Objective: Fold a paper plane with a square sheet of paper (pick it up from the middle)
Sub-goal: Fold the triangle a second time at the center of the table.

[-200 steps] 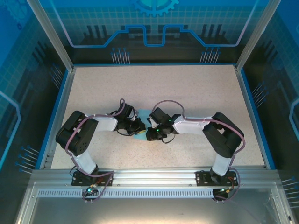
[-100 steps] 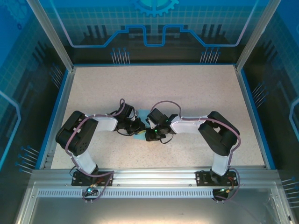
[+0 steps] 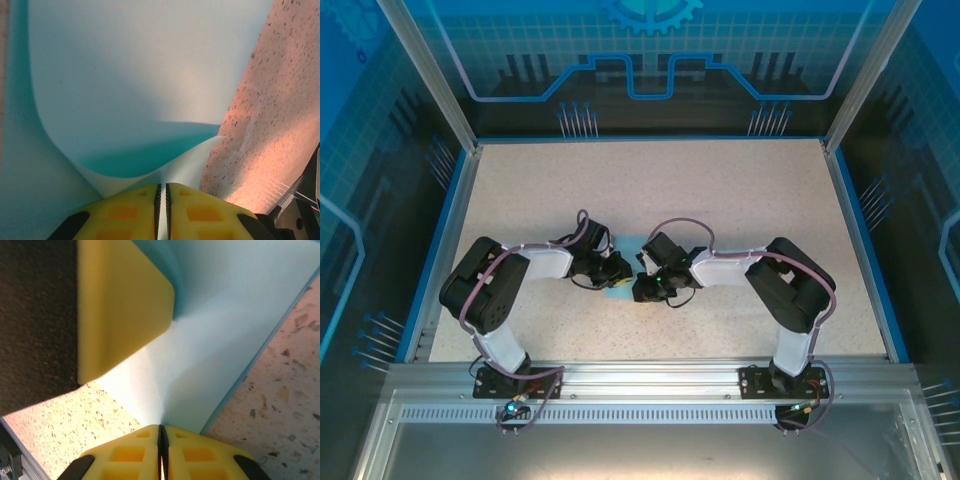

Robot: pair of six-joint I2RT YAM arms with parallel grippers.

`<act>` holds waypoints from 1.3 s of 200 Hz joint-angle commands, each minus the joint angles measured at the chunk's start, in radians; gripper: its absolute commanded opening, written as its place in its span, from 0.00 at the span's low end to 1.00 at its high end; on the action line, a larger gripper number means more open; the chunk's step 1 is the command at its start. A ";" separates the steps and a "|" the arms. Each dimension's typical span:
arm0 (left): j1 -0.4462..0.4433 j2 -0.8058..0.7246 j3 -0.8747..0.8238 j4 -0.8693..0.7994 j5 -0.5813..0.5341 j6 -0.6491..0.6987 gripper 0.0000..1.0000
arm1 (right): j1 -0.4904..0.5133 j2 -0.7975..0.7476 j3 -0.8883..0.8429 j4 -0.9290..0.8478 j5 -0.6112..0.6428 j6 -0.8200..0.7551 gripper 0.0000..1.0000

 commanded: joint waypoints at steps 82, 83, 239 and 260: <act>0.129 0.043 0.092 -0.107 -0.109 0.120 0.13 | -0.010 0.084 -0.031 -0.198 0.064 0.048 0.09; 0.130 0.043 0.095 -0.108 -0.110 0.121 0.13 | -0.010 0.083 -0.030 -0.199 0.065 0.048 0.10; 0.084 -0.284 -0.060 -0.035 -0.013 0.077 0.17 | -0.008 -0.093 0.048 -0.056 -0.028 0.013 0.18; 0.062 -0.247 -0.089 0.032 0.007 0.051 0.15 | -0.012 -0.101 0.073 -0.041 -0.026 -0.005 0.19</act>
